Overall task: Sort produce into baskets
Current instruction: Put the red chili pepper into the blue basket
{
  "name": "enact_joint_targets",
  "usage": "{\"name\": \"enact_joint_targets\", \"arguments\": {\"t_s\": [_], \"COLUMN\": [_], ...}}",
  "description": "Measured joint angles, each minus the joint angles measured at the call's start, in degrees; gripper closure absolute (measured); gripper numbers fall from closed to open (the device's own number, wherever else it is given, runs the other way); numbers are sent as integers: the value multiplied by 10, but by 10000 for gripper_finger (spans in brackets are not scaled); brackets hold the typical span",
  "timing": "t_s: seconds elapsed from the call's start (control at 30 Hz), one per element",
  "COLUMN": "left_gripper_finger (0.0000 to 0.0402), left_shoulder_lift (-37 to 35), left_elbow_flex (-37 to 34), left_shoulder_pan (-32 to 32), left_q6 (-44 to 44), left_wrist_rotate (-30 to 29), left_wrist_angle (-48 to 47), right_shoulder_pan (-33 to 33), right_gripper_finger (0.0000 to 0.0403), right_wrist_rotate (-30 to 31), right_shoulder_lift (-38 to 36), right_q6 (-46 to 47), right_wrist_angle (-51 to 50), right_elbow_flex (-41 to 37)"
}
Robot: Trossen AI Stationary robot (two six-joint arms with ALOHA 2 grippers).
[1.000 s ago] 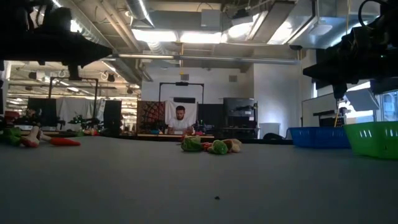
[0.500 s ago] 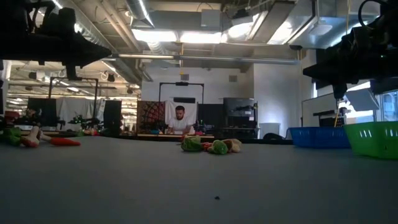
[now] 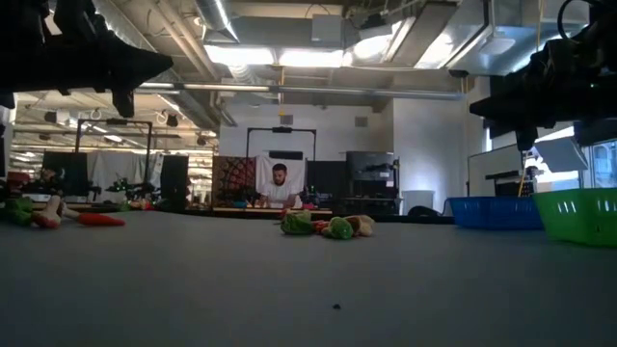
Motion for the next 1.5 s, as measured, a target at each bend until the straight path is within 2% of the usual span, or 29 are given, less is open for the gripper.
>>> {"name": "enact_joint_targets", "arguments": {"t_s": [0.13, 0.43, 0.6, 0.97, 1.5], "left_gripper_finger": [382, 271, 238, 233, 233], "left_shoulder_lift": [24, 107, 190, 408, 674], "left_elbow_flex": [1, 37, 85, 193, 319], "left_shoulder_pan": [0, 0, 0, -2, -66], "left_q6": [1, 31, 42, 52, 74], "left_wrist_rotate": [17, 17, 17, 17, 13], "left_wrist_angle": [0, 11, 27, 26, 26], "right_shoulder_pan": [0, 0, 0, 0, 0], "right_gripper_finger": [388, 388, 388, 388, 388], "right_wrist_rotate": [-1, 24, 24, 26, 26], "right_shoulder_lift": [0, 0, 0, 0, 0], "right_q6": [0, 0, -17, -21, -22], "right_wrist_angle": [19, 67, 64, 61, 52], "right_elbow_flex": [0, 0, 0, 0, 0]}}
